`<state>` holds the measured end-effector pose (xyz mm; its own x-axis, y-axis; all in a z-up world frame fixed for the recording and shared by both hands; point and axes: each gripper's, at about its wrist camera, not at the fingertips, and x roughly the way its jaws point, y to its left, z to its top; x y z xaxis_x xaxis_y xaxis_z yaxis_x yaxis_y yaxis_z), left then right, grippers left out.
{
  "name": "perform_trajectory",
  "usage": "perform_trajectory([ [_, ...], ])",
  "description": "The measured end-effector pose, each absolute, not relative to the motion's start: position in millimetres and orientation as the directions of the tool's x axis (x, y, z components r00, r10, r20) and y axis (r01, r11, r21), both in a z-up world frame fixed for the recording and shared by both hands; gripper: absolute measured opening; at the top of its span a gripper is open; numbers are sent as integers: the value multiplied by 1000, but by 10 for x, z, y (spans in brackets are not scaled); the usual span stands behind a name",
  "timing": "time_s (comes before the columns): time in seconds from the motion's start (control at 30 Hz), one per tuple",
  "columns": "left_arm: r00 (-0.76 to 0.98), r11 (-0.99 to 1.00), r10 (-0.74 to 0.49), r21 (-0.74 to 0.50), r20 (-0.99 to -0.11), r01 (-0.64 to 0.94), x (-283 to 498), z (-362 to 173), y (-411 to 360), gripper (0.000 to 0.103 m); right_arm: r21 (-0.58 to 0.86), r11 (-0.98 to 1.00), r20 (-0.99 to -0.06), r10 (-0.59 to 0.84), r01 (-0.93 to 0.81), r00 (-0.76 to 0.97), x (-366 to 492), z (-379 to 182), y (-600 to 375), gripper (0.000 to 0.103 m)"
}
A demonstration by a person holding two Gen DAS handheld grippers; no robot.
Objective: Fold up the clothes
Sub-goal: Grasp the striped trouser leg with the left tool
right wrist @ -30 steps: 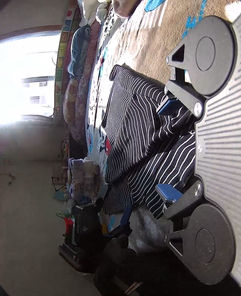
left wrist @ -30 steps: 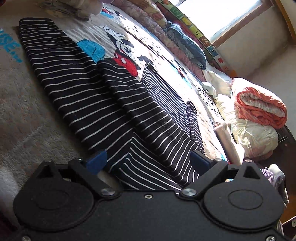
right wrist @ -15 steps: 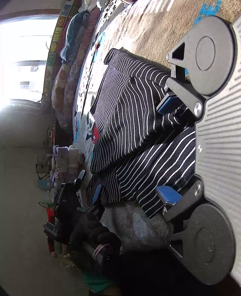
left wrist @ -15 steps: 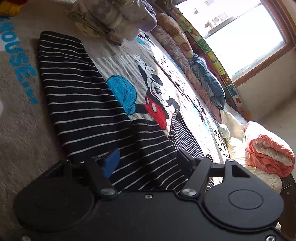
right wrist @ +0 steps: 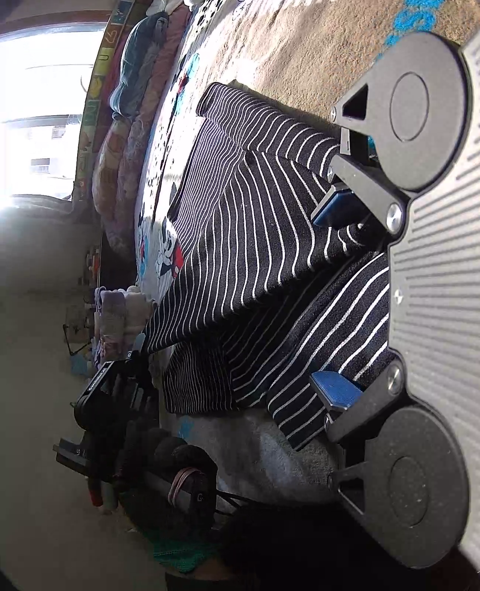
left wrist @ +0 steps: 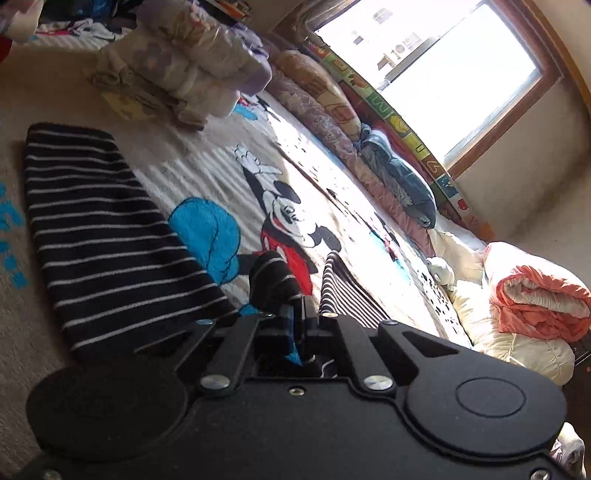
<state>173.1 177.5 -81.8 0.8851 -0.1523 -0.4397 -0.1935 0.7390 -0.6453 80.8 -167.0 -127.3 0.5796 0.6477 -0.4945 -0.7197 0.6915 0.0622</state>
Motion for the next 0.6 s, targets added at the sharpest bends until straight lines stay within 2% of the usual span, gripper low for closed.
perform_trajectory([
  [0.1,878,768,-142,-610,-456,-193,1768,-861,1768,1,78,673,-517,658,-735,548,822,-1285,-1667,90],
  [0.2,834,768,-127,-586,-537,-260,1843,-1083,1771,1,103,653,-530,674,-750,514,839,-1268,-1689,91],
  [0.33,823,719,-160,-635,-545,-281,1839,-1161,1851,5,138,639,-531,692,-757,488,852,-1224,-1750,88],
  [0.37,825,706,-165,-649,-540,-283,1829,-1165,1871,11,137,640,-535,690,-756,487,853,-1225,-1756,88],
  [0.4,831,700,-162,-655,-532,-283,1816,-1154,1884,23,136,641,-539,688,-755,487,853,-1227,-1761,89],
  [0.47,835,704,-156,-653,-527,-281,1809,-1137,1871,32,134,643,-546,683,-754,485,854,-1229,-1772,89],
  [0.53,834,727,-149,-631,-532,-272,1824,-1133,1827,31,133,645,-554,678,-752,484,855,-1231,-1783,90],
  [0.6,830,737,-141,-617,-539,-276,1829,-1153,1809,12,131,648,-562,672,-751,482,855,-1234,-1795,91],
])
